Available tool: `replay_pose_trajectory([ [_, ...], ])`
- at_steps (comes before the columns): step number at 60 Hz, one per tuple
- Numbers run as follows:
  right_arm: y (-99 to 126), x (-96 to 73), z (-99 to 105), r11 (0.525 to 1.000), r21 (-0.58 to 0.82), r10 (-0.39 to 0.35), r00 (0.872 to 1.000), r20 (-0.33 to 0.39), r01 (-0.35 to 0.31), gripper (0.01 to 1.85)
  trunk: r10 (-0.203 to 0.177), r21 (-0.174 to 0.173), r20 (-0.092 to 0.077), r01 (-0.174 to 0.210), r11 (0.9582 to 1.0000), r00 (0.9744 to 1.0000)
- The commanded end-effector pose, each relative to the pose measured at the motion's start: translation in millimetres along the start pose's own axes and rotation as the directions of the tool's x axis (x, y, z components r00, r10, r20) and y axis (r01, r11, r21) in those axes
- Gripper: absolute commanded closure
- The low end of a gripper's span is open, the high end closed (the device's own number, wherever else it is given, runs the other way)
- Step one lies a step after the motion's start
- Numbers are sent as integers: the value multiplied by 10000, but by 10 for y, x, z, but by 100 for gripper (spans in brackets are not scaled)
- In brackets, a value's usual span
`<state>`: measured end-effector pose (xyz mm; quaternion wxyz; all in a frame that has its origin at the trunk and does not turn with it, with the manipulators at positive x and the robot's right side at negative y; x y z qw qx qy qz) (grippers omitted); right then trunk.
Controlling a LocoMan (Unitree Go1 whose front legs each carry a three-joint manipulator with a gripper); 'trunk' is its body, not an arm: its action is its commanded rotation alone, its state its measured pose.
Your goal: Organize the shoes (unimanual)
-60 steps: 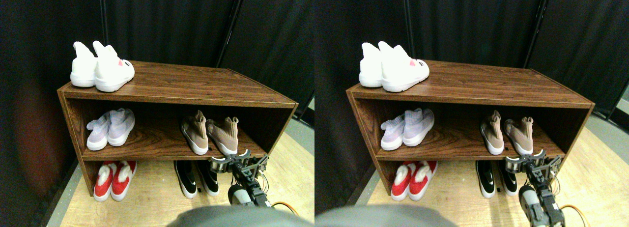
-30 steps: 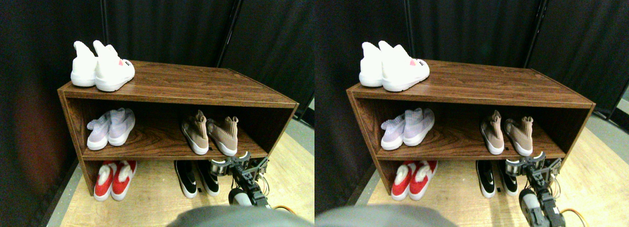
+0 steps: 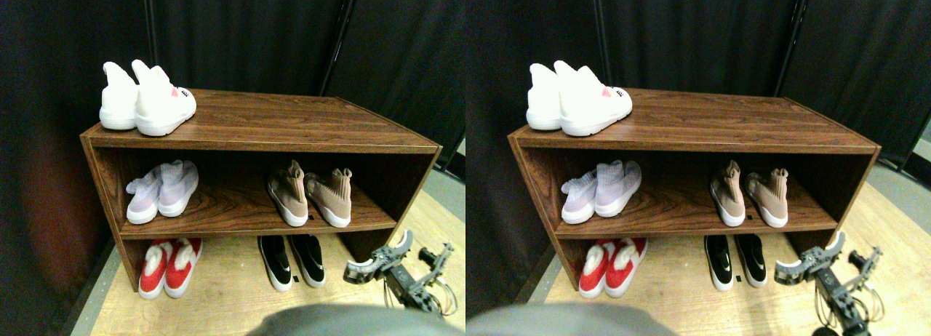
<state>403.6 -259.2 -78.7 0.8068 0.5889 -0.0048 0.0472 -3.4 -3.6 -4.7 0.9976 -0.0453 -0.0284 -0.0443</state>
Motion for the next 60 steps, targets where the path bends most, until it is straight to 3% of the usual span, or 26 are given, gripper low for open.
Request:
replay_pose_trajectory([
  [1, 81, -84, 93, 9995, -242, 224, 9987, 456, -213, 44, 9, -131, -55, -10, 9999, 10000],
  [8, 138, -151, 224, 9991, -294, 324, 9968, 730, -303, 56, -3, -120, -45, 2, 9999, 10000],
  [11, 158, -149, 305, 9979, -530, 410, 9953, 873, -365, 69, 1, -131, -40, -2, 9999, 10000],
  [13, 158, -115, 376, 9979, -539, 423, 9940, 1013, -369, 93, 0, -121, -44, 0, 9999, 10000],
  [15, 160, -109, 389, 9977, -586, 413, 9927, 1131, -349, 99, 8, -128, -68, -8, 9999, 10000],
  [16, 169, -78, 450, 9958, -884, 373, 9889, 1437, -248, 127, 8, -128, -68, -8, 9999, 10000],
  [20, 178, -53, 509, 9928, -1199, 292, 9819, 1874, -66, 146, 48, -147, -73, -49, 9999, 10000],
  [24, 185, 14, 639, 9921, -1251, 249, 9737, 2266, 38, 180, 76, -160, -101, -78, 9998, 9999],
  [33, 167, 164, 813, 9919, -1246, 151, 9520, 3058, 243, 180, 123, -182, -116, -125, 9998, 9999],
  [34, 154, 224, 848, 9938, -1074, 85, 9443, 3290, 285, 180, 140, -190, -115, -142, 9997, 9998],
  [51, -48, 611, 878, 9883, -1368, -177, 9426, 3335, 670, 180, 286, -259, -153, -290, 9992, 9995],
  [53, -102, 706, 861, 9849, -1448, -351, 9286, 3695, 949, 180, 307, -269, -155, -311, 9992, 9994],
  [57, -152, 794, 848, 9863, -1354, -412, 9352, 3518, 944, 180, 377, -297, -151, -381, 9988, 9992],
  [60, -198, 874, 822, 9881, -1074, -653, 9329, 3542, 1100, 180, 407, -307, -146, -411, 9987, 9991],
])
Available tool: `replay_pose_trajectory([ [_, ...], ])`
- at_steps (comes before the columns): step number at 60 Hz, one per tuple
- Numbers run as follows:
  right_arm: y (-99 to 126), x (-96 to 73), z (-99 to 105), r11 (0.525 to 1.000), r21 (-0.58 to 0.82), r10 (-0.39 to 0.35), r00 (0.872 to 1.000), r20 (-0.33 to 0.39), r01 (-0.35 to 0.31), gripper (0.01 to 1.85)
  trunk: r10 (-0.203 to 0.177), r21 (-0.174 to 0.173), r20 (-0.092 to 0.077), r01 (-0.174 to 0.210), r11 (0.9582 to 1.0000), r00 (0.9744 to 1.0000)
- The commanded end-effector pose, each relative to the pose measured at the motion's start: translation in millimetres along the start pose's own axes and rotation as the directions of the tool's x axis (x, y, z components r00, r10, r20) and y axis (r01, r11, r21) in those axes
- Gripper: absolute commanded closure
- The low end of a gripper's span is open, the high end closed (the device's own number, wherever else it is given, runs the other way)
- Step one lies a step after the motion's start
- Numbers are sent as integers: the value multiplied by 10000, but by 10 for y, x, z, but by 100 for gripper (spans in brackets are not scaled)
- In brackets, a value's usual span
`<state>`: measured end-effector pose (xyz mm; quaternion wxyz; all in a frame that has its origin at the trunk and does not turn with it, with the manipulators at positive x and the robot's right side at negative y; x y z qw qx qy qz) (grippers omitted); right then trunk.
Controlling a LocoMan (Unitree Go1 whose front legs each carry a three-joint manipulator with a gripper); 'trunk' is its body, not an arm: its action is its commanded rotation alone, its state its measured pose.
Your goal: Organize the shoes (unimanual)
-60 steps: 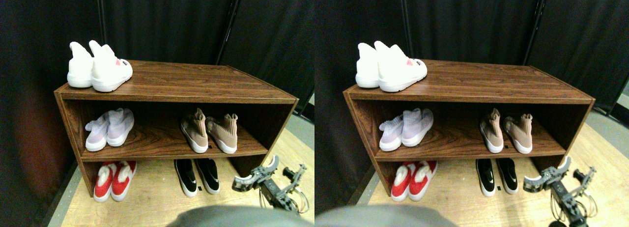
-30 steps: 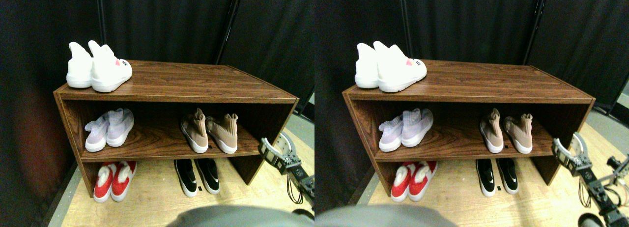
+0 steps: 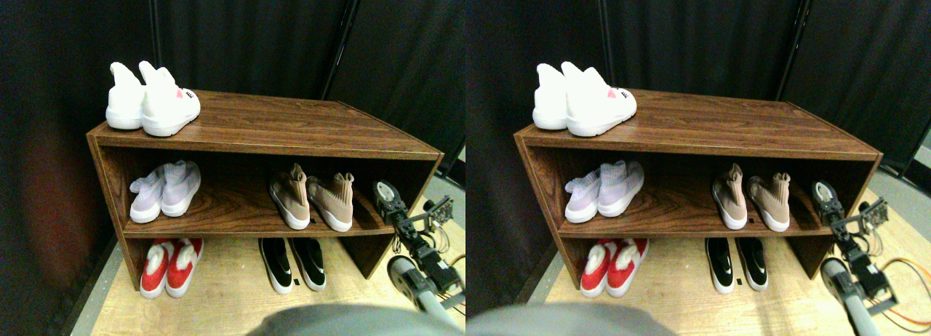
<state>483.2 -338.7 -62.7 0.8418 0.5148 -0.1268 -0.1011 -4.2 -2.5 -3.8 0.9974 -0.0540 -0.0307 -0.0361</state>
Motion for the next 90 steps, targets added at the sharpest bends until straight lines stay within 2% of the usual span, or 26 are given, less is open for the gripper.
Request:
replay_pose_trajectory([
  [1, -24, 114, -71, 9988, 489, 13, 9999, -113, -7, 180, 244, -138, -203, -247, 9996, 9995],
  [4, -47, 156, -119, 9976, 626, -289, 9996, 11, 288, 180, 326, -192, -170, -329, 9993, 9993],
  [12, -103, 274, -204, 9959, 733, -509, 9978, -424, 539, 180, 430, -247, -170, -434, 9988, 9989],
  [14, -116, 299, -227, 9951, 829, -504, 9981, -342, 531, 180, 455, -271, -179, -459, 9986, 9988],
  [21, -126, 323, -293, 9918, 1114, -567, 9970, -518, 622, 180, 517, -316, -187, -522, 9981, 9985],
  [34, -52, 242, -388, 9911, 1231, -389, 9940, -1023, 514, 180, 583, -374, -258, -593, 9975, 9980],
  [35, -43, 242, -397, 9896, 1348, -329, 9915, -1261, 499, 180, 583, -374, -258, -593, 9975, 9980],
  [39, 9, 199, -444, 9894, 1362, -322, 9906, -1326, 504, 180, 595, -393, -286, -606, 9974, 9978],
  [43, 46, 179, -483, 9869, 1545, -184, 9833, -1812, 469, 180, 614, -409, -300, -626, 9972, 9977],
  [52, 126, 114, -581, 9842, 1695, -185, 9820, -1882, 511, 180, 646, -451, -292, -659, 9968, 9975],
  [57, 166, 113, -662, 9813, 1865, -21, 9707, -2401, 482, 180, 659, -485, -302, -674, 9965, 9974],
  [71, 222, 66, -838, 9776, 2037, -79, 9770, -2129, 523, 180, 728, -556, -351, -746, 9957, 9967],
  [86, 229, 42, -912, 9758, 2108, -118, 9760, -2175, 588, 180, 753, -606, -391, -776, 9951, 9964],
  [90, 208, 61, -924, 9751, 2118, -151, 9718, -2355, 664, 180, 748, -614, -387, -771, 9951, 9964],
])
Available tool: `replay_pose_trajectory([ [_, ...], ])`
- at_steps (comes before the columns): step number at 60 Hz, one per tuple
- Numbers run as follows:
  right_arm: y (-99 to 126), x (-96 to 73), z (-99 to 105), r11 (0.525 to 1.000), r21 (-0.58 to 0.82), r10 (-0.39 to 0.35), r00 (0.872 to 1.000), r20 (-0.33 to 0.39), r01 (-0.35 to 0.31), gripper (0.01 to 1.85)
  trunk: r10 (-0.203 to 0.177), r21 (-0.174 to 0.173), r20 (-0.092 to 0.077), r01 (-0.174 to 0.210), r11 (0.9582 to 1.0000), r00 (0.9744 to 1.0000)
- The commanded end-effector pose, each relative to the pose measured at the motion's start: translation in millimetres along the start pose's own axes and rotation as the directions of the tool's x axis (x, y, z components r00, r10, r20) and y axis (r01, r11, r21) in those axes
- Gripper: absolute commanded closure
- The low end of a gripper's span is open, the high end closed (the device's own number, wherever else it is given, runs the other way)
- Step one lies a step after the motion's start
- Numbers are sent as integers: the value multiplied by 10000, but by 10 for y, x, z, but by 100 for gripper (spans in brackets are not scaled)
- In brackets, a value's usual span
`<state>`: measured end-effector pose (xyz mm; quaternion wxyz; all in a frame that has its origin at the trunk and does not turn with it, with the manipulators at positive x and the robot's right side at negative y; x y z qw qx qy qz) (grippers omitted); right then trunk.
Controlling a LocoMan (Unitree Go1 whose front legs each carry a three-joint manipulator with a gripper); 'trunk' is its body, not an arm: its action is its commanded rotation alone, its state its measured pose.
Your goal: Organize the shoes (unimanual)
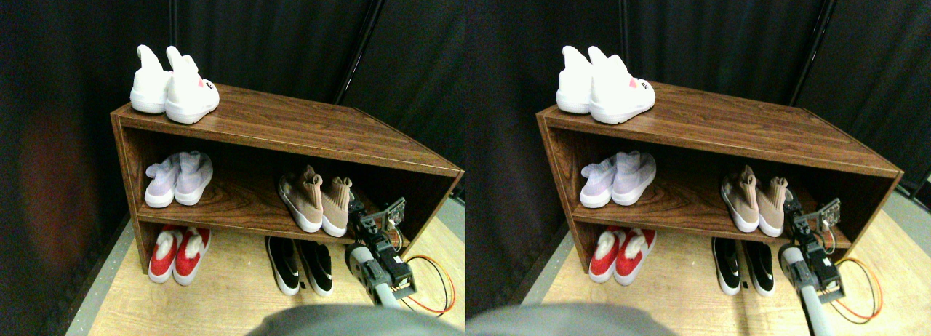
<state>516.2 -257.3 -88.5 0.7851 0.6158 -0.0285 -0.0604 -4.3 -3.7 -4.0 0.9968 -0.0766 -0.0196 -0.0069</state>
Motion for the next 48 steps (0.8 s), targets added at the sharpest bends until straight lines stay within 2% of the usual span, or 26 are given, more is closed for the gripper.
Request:
replay_pose_trajectory([
  [1, 55, 23, -29, 9997, -28, 259, 9994, -236, -260, 180, 154, -183, -194, -157, 9997, 9997],
  [12, 45, 17, 0, 9991, -430, 37, 9997, 253, -27, 180, 108, -158, -194, -111, 9998, 9998],
  [17, 37, 36, 60, 9940, -1058, 274, 9996, 38, -269, 180, 96, -151, -175, -99, 9998, 9998],
  [23, 38, 56, 166, 9935, -1113, 226, 9997, 12, -224, 180, 12, -126, -187, -14, 9999, 9998],
  [26, 69, 22, 205, 9936, -1086, 317, 9994, 142, -300, 180, -32, -92, -178, 31, 10000, 9998],
  [31, 112, 2, 253, 9923, -1114, 516, 9985, -198, -535, 180, -119, -36, -136, 119, 9999, 9998],
  [36, 161, -38, 288, 9911, -1183, 589, 9980, -228, -611, 180, -182, 13, -109, 182, 9998, 9998],
  [39, 201, -64, 313, 9875, -1324, 777, 9951, -605, -851, 180, -220, 42, -85, 221, 9997, 9997],
  [48, 277, -150, 366, 9802, -1690, 958, 9942, -485, -1027, 180, -289, 85, -54, 290, 9995, 9996],
])
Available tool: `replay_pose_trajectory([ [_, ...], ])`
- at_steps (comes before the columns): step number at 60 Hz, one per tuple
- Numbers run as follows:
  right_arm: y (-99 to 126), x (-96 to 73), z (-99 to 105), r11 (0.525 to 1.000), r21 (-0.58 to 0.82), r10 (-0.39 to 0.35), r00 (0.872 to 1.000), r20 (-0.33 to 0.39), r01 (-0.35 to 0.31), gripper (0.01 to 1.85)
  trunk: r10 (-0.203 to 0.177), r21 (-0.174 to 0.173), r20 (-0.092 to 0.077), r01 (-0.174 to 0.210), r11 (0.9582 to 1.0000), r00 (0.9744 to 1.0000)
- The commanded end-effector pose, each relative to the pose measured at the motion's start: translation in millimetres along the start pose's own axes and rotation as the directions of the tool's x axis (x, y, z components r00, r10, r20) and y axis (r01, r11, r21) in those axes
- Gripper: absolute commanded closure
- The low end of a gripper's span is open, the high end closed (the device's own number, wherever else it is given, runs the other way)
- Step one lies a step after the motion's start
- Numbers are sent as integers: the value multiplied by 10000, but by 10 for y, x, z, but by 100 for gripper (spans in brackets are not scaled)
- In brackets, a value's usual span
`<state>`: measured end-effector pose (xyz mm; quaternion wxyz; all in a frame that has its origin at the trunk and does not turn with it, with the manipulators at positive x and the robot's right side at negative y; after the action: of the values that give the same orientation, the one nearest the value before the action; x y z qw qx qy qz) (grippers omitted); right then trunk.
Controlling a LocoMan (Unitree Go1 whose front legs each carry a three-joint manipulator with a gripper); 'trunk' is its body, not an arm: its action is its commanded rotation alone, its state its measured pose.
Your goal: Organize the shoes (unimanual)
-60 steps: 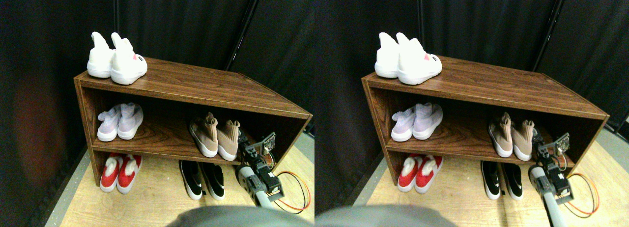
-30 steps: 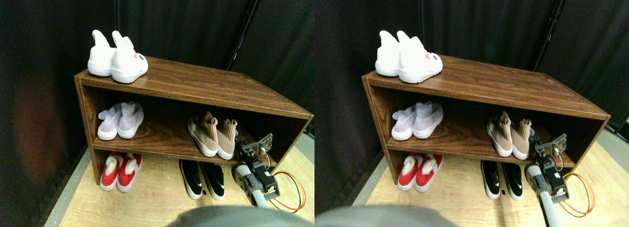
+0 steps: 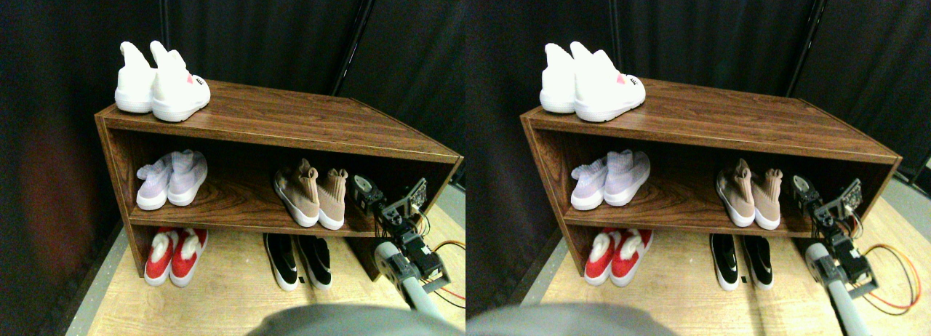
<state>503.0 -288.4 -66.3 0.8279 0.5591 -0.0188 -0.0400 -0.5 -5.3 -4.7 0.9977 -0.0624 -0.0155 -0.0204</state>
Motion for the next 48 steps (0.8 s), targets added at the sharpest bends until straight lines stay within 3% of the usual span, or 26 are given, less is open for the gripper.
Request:
replay_pose_trajectory([
  [1, 143, -49, 16, 9970, -315, 708, 9975, -8, -708, 180, -20, -192, 54, 21, 9998, 10000],
  [8, 196, -161, 94, 9901, -681, 1208, 9922, -309, -1226, 180, -101, -168, 60, 102, 9998, 9999],
  [19, 233, -405, 160, 9931, -265, 1140, 9932, -234, -1146, 180, -156, -166, -5, 156, 9997, 9999],
  [25, 220, -508, 184, 9866, -428, 1546, 9861, -605, -1573, 180, -181, -142, -70, 180, 9997, 9998],
  [34, 201, -692, 179, 9802, -343, 1923, 9786, -734, -1952, 180, -204, -107, -208, 201, 9997, 9996],
  [48, 118, -924, 114, 9758, -19, 2169, 9698, -1111, -2185, 180, -208, -88, -241, 206, 9997, 9995],
])
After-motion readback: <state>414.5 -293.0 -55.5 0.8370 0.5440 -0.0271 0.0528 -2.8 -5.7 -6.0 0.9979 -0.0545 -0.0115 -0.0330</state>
